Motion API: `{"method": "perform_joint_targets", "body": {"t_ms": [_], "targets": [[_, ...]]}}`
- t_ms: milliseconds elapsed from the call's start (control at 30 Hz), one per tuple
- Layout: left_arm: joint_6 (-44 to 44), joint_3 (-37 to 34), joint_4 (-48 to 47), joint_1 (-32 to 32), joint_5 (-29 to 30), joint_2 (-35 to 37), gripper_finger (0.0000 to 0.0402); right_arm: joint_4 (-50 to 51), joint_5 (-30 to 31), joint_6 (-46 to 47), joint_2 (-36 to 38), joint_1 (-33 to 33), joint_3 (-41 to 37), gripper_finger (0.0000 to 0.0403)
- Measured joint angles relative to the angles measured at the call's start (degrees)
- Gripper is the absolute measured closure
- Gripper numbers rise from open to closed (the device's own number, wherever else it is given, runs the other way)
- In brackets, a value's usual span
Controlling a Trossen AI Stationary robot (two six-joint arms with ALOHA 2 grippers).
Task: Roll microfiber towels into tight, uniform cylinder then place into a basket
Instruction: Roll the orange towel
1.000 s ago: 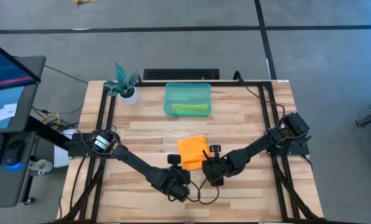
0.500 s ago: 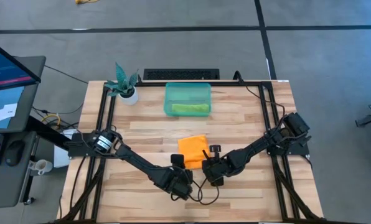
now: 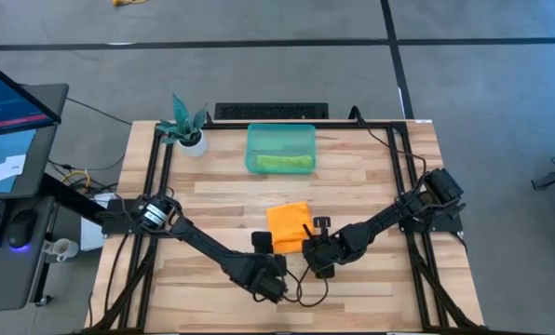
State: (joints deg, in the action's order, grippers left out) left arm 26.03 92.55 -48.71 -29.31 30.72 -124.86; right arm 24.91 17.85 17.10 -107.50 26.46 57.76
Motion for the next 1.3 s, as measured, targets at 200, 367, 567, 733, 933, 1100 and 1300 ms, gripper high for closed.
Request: {"method": "perform_joint_targets", "body": {"t_ms": [200,367,567,733,933,1100,1300], "targets": [[-6.4,-1.0,5.6,-0.1,3.9,0.0,0.0224,0.0,0.0,0.0,0.0,0.0,0.0,0.0376],[-11.6,-4.1,13.0,1.9,2.8,0.0,0.0224,0.0,0.0,0.7,0.0,0.0,0.0,0.0382],[-5.7,-7.3,11.5,4.4,2.7,0.4,0.0224,0.1,-0.1,0.9,0.0,0.2,0.0,0.0375],[-4.5,-9.3,13.1,5.6,-0.5,0.6,0.0225,0.2,-1.2,0.9,0.1,0.2,0.0,0.0382],[-4.5,-9.2,12.4,6.3,-4.5,0.6,0.0276,0.3,-3.0,-0.8,0.2,0.2,0.1,0.0379],[-2.5,-9.3,10.5,6.8,-8.6,2.2,0.0378,0.6,-4.5,-1.0,0.3,0.9,0.1,0.0385],[-1.3,-9.6,10.7,6.7,-18.4,5.7,0.0387,-0.8,-12.3,-0.7,2.1,1.5,0.2,0.0384]]}}
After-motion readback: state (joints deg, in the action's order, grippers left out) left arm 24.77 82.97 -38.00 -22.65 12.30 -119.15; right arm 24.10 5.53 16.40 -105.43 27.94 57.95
